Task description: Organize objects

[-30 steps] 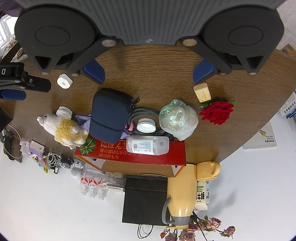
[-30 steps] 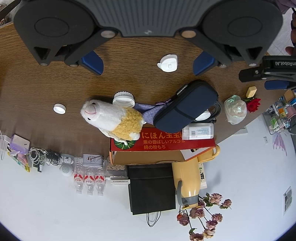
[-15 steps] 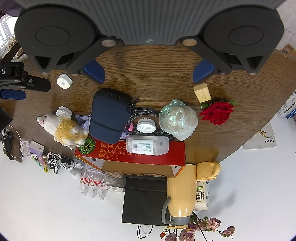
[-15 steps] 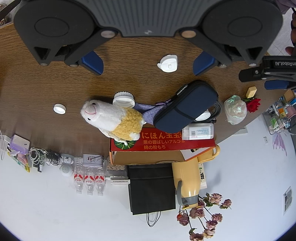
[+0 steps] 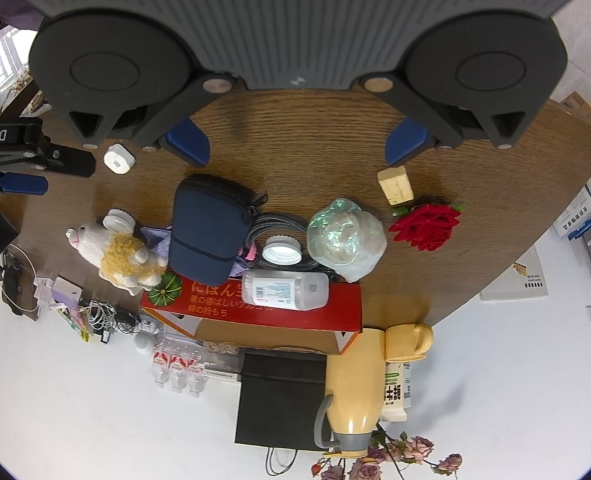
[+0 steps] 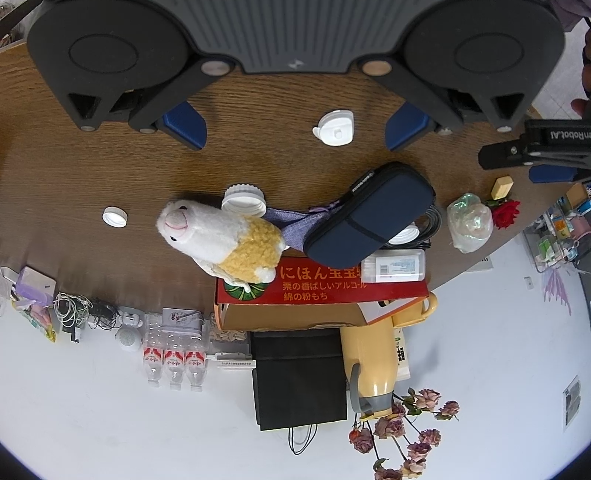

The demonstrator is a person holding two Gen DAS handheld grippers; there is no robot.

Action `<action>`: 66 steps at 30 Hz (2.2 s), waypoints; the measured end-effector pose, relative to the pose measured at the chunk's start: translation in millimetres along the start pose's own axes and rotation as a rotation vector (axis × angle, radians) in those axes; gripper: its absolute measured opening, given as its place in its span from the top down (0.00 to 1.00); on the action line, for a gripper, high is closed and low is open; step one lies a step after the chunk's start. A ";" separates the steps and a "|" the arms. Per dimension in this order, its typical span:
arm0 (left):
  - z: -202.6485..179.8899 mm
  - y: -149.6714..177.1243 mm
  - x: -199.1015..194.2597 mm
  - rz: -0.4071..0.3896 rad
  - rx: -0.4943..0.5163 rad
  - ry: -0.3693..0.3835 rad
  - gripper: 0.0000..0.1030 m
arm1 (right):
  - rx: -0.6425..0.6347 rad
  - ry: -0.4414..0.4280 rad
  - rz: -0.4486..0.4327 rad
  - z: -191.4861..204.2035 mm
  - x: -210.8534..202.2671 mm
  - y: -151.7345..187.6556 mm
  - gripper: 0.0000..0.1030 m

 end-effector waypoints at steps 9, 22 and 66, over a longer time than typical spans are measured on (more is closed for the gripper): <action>18.1 3.1 8.2 0.011 -0.036 -0.073 0.00 | -0.014 -0.028 0.018 2.8 16.9 4.1 0.20; 45.4 2.4 25.5 0.023 -0.069 -0.186 0.00 | -0.104 -0.094 0.032 16.2 36.2 10.0 0.77; 16.3 -202.0 123.9 -0.231 -0.025 -0.087 0.74 | -0.044 -0.076 -0.228 37.8 149.2 -176.4 0.77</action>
Point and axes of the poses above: each gripper's, at about its wrist camera, not at the fingertips, and x roughly the way its jaws point, z to its left, y to its underside, the point moved 1 cm from there along x, roughly the way its jaws point, and after that the axes turned 14 degrees about x, right-handed, at the moved point
